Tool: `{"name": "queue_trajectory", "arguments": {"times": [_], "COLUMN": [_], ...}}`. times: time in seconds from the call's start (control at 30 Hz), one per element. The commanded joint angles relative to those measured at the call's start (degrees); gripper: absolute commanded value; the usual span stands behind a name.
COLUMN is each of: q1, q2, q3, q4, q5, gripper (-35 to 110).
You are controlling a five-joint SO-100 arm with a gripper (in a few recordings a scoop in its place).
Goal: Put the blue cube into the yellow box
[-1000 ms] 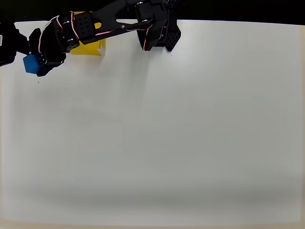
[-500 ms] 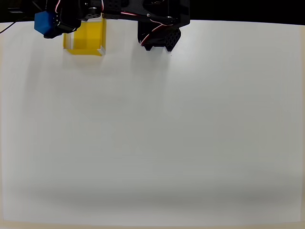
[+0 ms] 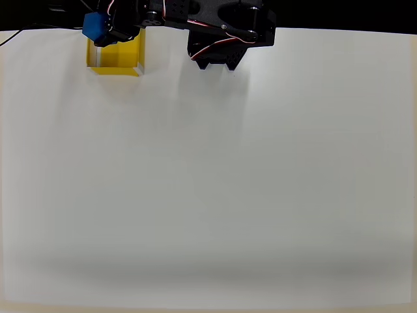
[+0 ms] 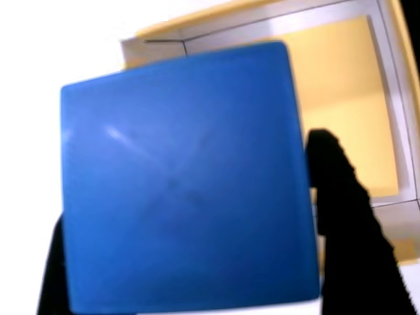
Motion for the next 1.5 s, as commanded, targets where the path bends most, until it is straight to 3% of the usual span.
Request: {"name": "queue_trajectory", "arguments": {"times": [0.0, 0.37, 0.9, 1.27, 1.47], "q1": [1.1, 0.0, 0.2, 0.3, 0.5], "q2": [3.4, -1.3, 0.5, 2.5, 3.5], "q3": [1.0, 7.5, 19.5, 20.7, 17.3], "q4": [-3.6, -10.3, -12.0, -12.7, -8.6], "q5": [-0.4, 0.0, -2.0, 0.1, -1.3], "gripper": [10, 10, 11, 35, 30]}}
